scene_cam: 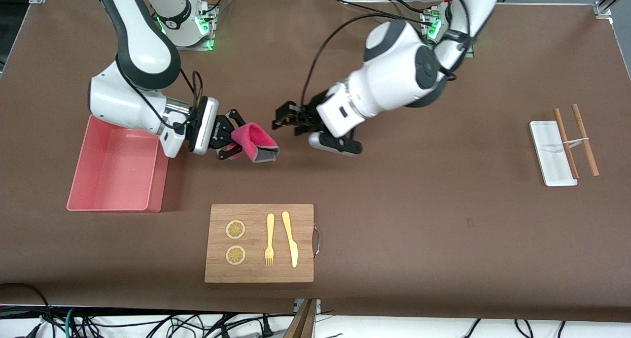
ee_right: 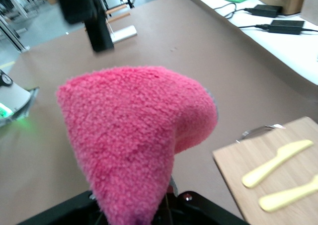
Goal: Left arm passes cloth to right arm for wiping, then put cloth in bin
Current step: 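Withdraw the left gripper while the right gripper lowers the cloth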
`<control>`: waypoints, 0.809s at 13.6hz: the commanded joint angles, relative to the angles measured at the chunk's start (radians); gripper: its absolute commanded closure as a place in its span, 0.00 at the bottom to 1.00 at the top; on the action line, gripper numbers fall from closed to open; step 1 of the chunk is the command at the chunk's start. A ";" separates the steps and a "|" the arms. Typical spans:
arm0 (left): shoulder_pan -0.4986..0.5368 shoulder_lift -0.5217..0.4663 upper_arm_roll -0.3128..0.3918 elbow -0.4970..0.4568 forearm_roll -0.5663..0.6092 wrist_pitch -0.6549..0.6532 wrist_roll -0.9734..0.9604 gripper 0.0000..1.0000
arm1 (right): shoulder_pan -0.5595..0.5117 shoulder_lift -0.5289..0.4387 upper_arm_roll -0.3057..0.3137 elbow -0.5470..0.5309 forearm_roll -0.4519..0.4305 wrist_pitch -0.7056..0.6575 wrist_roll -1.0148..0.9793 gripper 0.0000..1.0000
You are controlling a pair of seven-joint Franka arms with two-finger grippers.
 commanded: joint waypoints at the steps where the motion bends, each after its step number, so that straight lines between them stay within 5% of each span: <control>1: 0.072 -0.077 -0.004 -0.038 0.146 -0.132 0.024 0.00 | -0.004 -0.024 -0.041 -0.011 -0.111 -0.051 0.080 1.00; 4: 0.150 -0.100 -0.004 -0.033 0.327 -0.276 0.105 0.00 | -0.005 -0.059 -0.053 -0.011 -0.349 -0.116 0.336 1.00; 11: 0.294 -0.248 0.001 -0.034 0.668 -0.565 0.168 0.00 | -0.005 -0.073 -0.053 -0.074 -0.741 -0.135 0.892 1.00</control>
